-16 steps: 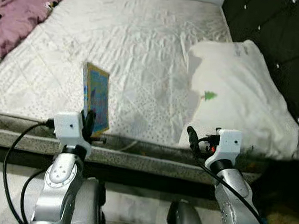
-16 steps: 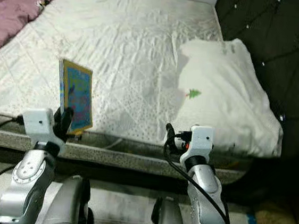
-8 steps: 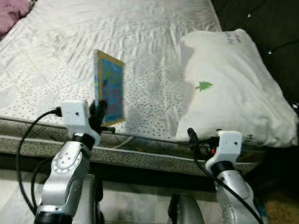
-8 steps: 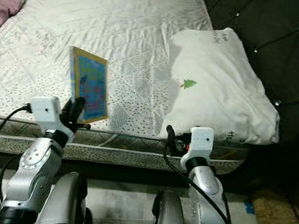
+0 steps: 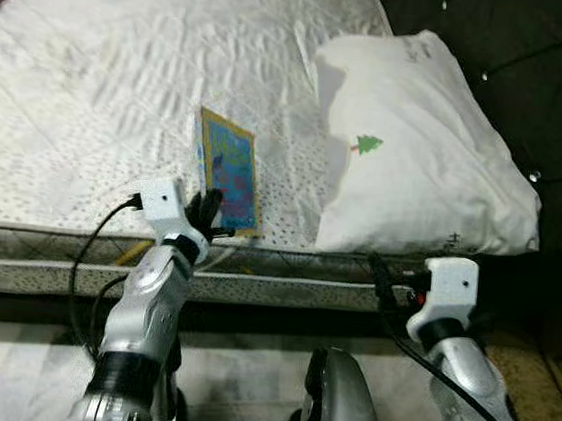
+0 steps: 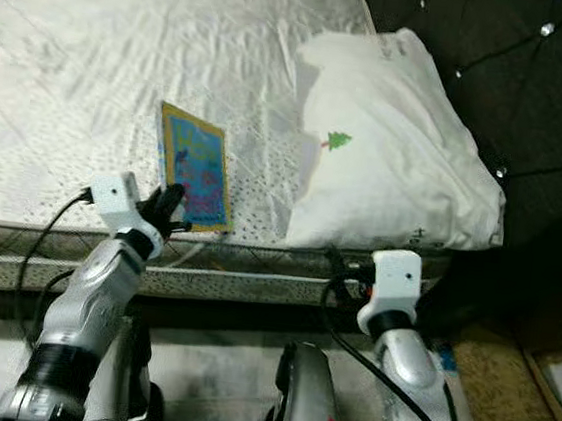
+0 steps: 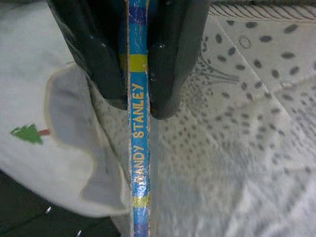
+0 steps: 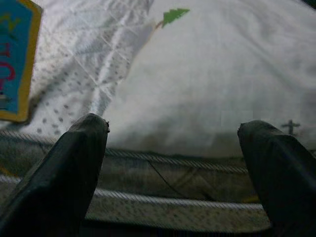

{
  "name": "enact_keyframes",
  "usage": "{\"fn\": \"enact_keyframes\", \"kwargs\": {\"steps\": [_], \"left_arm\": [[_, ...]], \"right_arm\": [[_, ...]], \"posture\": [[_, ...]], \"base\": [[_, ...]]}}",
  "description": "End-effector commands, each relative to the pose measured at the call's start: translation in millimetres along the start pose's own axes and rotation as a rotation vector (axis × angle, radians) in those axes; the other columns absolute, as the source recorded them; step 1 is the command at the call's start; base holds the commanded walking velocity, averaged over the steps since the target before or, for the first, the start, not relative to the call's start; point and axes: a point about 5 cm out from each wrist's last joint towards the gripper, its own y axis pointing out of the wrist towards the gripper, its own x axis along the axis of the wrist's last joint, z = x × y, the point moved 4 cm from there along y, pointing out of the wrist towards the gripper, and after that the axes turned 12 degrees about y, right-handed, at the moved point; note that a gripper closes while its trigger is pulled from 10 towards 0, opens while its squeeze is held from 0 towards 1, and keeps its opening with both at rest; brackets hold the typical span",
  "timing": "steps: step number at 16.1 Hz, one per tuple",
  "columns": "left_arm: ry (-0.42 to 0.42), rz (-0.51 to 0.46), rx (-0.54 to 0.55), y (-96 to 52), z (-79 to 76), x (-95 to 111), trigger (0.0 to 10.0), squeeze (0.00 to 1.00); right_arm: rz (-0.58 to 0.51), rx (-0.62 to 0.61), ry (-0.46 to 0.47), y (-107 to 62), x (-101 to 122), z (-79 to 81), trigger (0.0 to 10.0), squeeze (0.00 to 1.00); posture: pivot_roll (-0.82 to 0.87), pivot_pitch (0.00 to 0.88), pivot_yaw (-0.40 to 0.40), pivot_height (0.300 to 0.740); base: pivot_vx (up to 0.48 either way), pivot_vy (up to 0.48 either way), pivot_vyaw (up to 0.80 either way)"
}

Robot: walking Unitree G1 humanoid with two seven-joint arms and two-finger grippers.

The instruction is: Clean up the room

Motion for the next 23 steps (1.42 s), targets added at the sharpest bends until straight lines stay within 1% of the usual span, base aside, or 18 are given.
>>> {"fn": "enact_keyframes", "kwargs": {"steps": [1,2,4,5,6,7,10,12,14,15,16,17,18,19,20,21,22,23], "left_arm": [[-0.019,0.011,-0.022,5.7,-5.2,0.4,10.0,0.0],[-0.043,0.062,-0.033,13.0,-8.8,-4.6,10.0,0.0],[-0.096,0.06,-0.071,27.6,-19.3,4.1,10.0,0.0],[-0.112,0.087,-0.091,31.9,-23.0,3.6,10.0,0.0],[-0.144,0.167,-0.11,35.0,-26.7,-4.3,10.0,0.0],[-0.169,0.215,-0.119,36.1,-28.0,-9.5,10.0,0.0],[-0.201,0.239,-0.147,43.3,-28.0,-1.6,10.0,0.0],[-0.192,0.297,-0.152,42.2,-27.1,-9.2,10.0,0.0],[-0.153,0.343,-0.157,39.9,-24.5,-16.9,10.0,0.0],[-0.127,0.359,-0.17,39.3,-24.9,-18.7,10.0,0.0],[-0.071,0.374,-0.182,38.8,-24.0,-20.3,10.0,0.0],[-0.033,0.38,-0.188,39.0,-22.9,-20.1,10.0,0.0],[0.032,0.386,-0.177,39.5,-17.0,-19.0,10.0,0.89],[0.06,0.382,-0.173,40.1,-12.9,-16.5,10.0,1.0],[0.124,0.362,-0.136,41.7,-0.9,-9.7,10.0,1.0],[0.153,0.356,-0.119,41.9,5.3,-7.1,10.0,1.0],[0.161,0.355,-0.118,41.8,6.6,-6.7,10.0,1.0],[0.206,0.355,-0.085,41.0,15.8,-5.6,10.0,1.0]], "right_arm": [[0.008,0.001,-0.011,-5.1,2.1,-3.1,10.0,0.0],[0.014,0.002,-0.019,-8.4,2.8,-3.7,10.0,0.0],[0.03,-0.004,-0.031,-15.6,4.4,-6.1,10.0,0.0],[0.036,-0.007,-0.034,-17.7,4.5,-7.1,10.0,0.0],[0.041,-0.011,-0.04,-19.8,4.9,-8.1,10.0,0.0],[0.043,-0.01,-0.043,-20.6,5.7,-8.3,10.0,0.0],[0.054,-0.011,-0.053,-23.1,7.1,-9.1,10.0,0.0],[0.058,-0.007,-0.057,-23.2,7.4,-8.2,10.0,0.0],[0.058,-0.003,-0.062,-22.4,8.4,-7.6,10.0,0.0],[0.058,-0.004,-0.062,-22.1,8.8,-7.8,10.0,0.0],[0.058,-0.004,-0.063,-21.8,9.0,-7.7,10.0,0.0],[0.059,-0.003,-0.064,-21.4,9.2,-7.6,10.0,0.0],[0.058,-0.002,-0.064,-20.9,9.5,-7.2,10.0,0.0],[0.058,-0.001,-0.064,-20.1,9.6,-6.8,10.0,0.0],[0.055,-0.002,-0.064,-19.1,10.1,-6.8,10.0,0.0],[0.054,-0.001,-0.064,-18.5,10.4,-6.5,10.0,0.0],[0.054,-0.001,-0.064,-18.2,10.4,-6.3,10.0,0.0],[0.052,0.004,-0.067,-17.7,11.1,-5.5,10.0,0.0]], "posture": [[-0.14,0.258,-0.108,0.549],[-0.15,0.266,-0.115,0.549],[-0.18,0.282,-0.125,0.549],[-0.18,0.286,-0.127,0.549],[-0.19,0.289,-0.127,0.549],[-0.2,0.291,-0.128,0.549],[-0.2,0.294,-0.133,0.549],[-0.2,0.293,-0.135,0.549],[-0.21,0.293,-0.137,0.549],[-0.21,0.294,-0.138,0.549],[-0.21,0.293,-0.138,0.549],[-0.21,0.292,-0.138,0.549],[-0.21,0.291,-0.138,0.549],[-0.21,0.289,-0.138,0.549],[-0.21,0.287,-0.138,0.549],[-0.21,0.285,-0.137,0.549],[-0.21,0.285,-0.137,0.549],[-0.21,0.282,-0.139,0.549]], "base": [[0.0,0.0,0.0],[0.0,0.0,0.0],[0.0,0.0,0.0],[0.0,0.0,0.0],[0.0,0.0,0.0],[0.0,0.0,0.0],[0.0,0.0,0.0],[0.0,0.0,0.0],[0.0,0.0,0.0],[0.0,0.0,0.0],[0.0,0.0,0.0],[0.0,0.0,0.0],[0.0,0.0,0.0],[0.0,0.0,0.0],[0.0,0.0,0.0],[0.0,0.0,0.0],[0.0,0.0,0.0],[0.0,0.0,0.0]]}}
